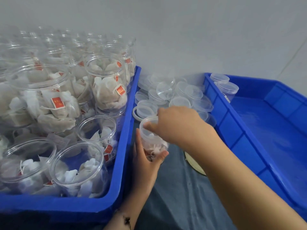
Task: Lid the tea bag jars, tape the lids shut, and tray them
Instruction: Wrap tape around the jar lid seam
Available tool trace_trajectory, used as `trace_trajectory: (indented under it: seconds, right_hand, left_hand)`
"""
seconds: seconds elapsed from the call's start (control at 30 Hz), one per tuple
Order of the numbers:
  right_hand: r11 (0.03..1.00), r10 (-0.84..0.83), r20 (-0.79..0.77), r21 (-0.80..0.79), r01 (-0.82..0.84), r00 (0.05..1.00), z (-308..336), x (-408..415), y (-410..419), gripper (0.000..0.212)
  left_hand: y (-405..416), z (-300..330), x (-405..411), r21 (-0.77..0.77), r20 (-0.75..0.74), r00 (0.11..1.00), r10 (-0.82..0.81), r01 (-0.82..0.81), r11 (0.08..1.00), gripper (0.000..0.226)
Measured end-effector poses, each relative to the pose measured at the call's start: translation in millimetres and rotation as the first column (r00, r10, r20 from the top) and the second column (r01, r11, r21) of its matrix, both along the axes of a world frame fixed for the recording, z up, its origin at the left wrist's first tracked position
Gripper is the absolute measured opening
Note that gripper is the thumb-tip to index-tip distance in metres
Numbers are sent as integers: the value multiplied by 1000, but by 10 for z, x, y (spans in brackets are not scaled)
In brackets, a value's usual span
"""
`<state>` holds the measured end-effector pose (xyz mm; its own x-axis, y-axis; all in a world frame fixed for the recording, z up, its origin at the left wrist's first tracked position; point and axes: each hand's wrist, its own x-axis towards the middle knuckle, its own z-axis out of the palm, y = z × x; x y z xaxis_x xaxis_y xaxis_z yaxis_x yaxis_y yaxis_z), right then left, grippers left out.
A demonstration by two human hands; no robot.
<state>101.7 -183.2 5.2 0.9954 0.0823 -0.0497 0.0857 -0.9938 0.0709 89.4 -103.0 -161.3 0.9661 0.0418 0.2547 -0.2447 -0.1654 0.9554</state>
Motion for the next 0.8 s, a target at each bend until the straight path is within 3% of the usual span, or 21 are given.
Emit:
trace_trajectory:
  seconds: [0.1,0.17,0.27,0.33,0.4,0.43,0.5,0.53,0.57,0.6,0.67,0.73,0.8]
  right_hand:
    - [972,220,-155,115,-204,963,-144,72,-111,67]
    - [930,294,-54,245,-273,954,-357,85,-110,59]
    - [950,106,258,258,-174,960,-642,60,-1,47]
    - [979,40,336,176,-104,941,-714,34,116,47]
    - [959,34,319,255,-120,947,-720,51,100,48]
    - [912,30,287,384,-144,957,-692,51,33,50]
    - [700,-74,263,701,-137,962,-641,12,-192,52]
    - [601,-184,254,794,-96,949,-674,-19,-355,54]
    - [569,-281,220,822,-22,934,-734,-75,-534,59]
    - [615,-338,150,783,98,929,-816,-153,-729,66]
    - [809,-345,-58,488,328,937,-1043,-376,-1058,82]
    - [930,-294,-124,193,314,948,-1282,-589,-1236,86]
    - [956,-246,-4,163,243,969,-1423,-742,-1264,70]
  left_hand:
    - [-11,4,-5,-46,65,998,3,0,999,95]
    - [-25,-5,15,-12,63,997,38,-37,999,95]
    - [-31,-18,44,44,28,998,49,-50,998,85]
    - [-13,-11,41,39,11,1000,23,-24,999,72]
    - [6,-12,23,56,10,1000,24,-24,998,74]
    - [8,-7,8,58,13,1000,25,-26,998,81]
    - [2,-9,-8,74,9,1000,30,-30,997,98]
    - [-2,-8,-15,85,-8,999,34,-33,996,104]
    - [-2,-4,-26,92,-31,999,35,-32,995,108]
    - [2,0,-36,100,-46,998,37,-32,994,110]
    - [7,1,-57,134,-32,998,54,-49,990,108]
    - [-10,-10,-54,158,-18,999,51,-48,986,109]
    - [-63,-20,-38,165,-7,999,34,-32,986,106]
